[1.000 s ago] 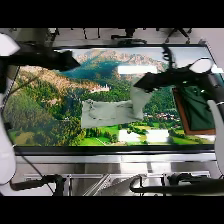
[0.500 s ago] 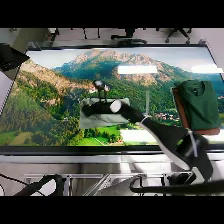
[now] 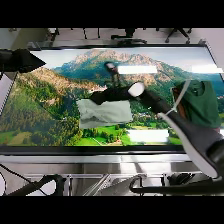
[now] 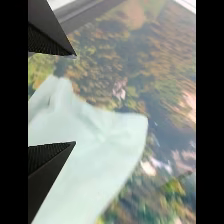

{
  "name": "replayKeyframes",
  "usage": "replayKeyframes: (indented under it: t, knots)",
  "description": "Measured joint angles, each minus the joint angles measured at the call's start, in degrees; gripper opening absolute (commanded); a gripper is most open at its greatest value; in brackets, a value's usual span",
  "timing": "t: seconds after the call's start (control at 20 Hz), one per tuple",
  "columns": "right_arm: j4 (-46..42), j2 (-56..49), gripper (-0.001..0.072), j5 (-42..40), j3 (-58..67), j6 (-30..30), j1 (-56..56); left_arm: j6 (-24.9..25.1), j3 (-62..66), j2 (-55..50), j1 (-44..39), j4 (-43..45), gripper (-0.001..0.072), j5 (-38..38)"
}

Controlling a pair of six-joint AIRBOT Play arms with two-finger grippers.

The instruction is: Fold the shirts.

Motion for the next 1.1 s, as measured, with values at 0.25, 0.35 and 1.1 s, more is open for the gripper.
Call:
replayKeyframes:
  t: [0.25, 0.35, 1.1]
  knots:
    - [-11.4, 3.6, 0.0583, 13.0, -0.1, 8.3, -15.2, 0.0, 0.0, -0.9, -0.7, 0.0, 0.0015, -0.1]
    - [-14.6, 1.3, 0.0583, 16.9, -0.2, 10.1, -18.5, 0.0, 0.0, -1.0, -0.8, 0.0, 0.0015, -0.4]
    - [-1.7, -19.3, 0.0021, 26.0, 0.2, 3.0, -19.1, -0.2, 0.0, -1.1, -0.9, 0.2, 0.0015, -1.0]
